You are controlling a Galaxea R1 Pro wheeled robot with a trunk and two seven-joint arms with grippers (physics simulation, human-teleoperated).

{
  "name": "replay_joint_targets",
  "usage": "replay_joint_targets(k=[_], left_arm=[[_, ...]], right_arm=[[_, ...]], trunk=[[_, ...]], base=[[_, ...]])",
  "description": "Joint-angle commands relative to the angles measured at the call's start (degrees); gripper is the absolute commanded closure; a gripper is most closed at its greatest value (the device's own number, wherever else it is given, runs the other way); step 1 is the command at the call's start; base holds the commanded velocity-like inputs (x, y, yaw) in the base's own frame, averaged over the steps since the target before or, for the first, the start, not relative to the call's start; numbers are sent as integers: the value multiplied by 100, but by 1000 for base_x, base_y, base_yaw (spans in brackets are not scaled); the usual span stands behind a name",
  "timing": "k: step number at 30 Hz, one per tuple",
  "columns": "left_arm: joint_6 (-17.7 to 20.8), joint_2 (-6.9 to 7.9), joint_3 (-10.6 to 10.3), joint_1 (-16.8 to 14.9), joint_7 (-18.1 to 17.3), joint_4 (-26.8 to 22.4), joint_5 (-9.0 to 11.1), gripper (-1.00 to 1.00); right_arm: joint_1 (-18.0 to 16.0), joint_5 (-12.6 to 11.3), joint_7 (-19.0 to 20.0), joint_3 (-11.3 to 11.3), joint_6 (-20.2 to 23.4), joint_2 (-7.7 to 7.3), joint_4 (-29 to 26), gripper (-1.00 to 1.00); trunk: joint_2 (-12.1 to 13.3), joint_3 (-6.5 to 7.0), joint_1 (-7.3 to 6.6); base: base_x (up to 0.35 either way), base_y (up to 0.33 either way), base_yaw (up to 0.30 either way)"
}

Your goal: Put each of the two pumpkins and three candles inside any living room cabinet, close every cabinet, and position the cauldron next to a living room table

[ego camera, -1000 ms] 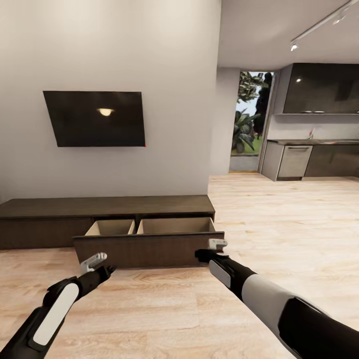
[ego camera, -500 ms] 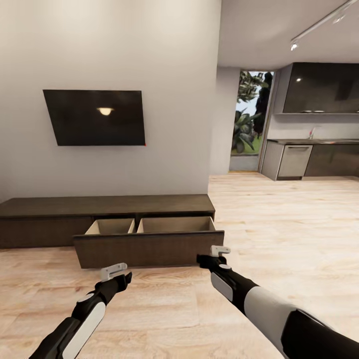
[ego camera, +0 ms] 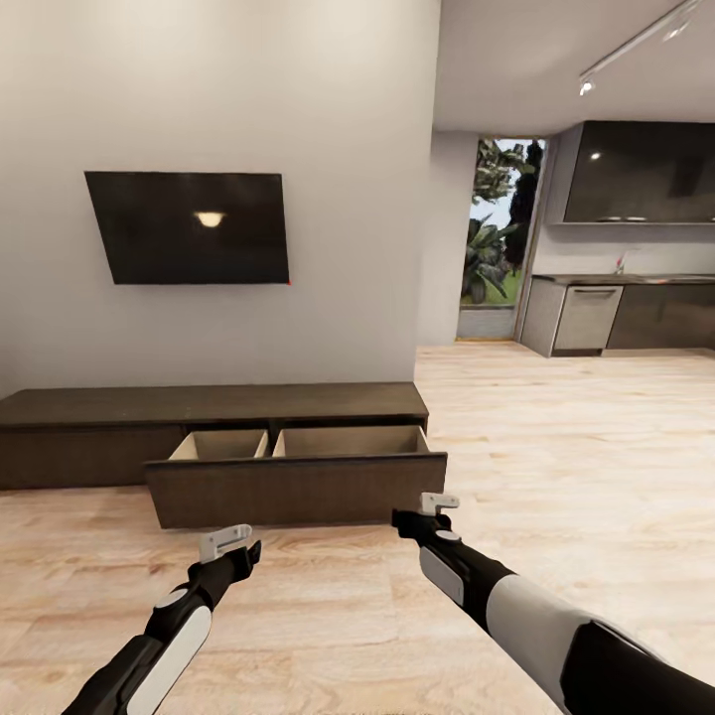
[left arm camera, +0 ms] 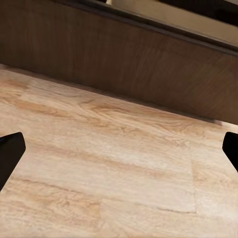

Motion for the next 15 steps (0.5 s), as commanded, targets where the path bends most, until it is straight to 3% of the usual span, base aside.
replay_joint_targets(k=[1, 3, 6, 9, 12, 15], left_arm=[[3, 11, -20, -4, 49, -9, 43, -100], [-2, 19, -19, -3, 52, -7, 43, -100], [-4, 15, -29, -2, 74, -7, -5, -100], [-9, 5, -14, -5, 96, -7, -257, -100], [-26, -10, 3, 0, 101, 2, -565, -100], [-277, -29, 2, 1, 84, 68, -611, -100]], right_arm=[[3, -59, -29, 47, -34, 4, -2, -100], [107, -58, -31, 50, -141, 14, 2, -100], [423, -59, -27, 54, -721, 26, 9, -100], [603, -38, -31, 190, -1098, 29, 8, -100], [683, 20, -66, 502, -1320, 28, 44, -100], [721, 25, -74, 569, -1498, 30, 211, -100]], trunk=[[-45, -25, 22], [-125, -61, 66], [-245, -114, 132], [-366, -168, 197], [-486, -222, 263], [-606, -276, 329]], base=[[0, 0, 0], [0, 0, 0], [0, 0, 0], [0, 0, 0], [0, 0, 0], [0, 0, 0]])
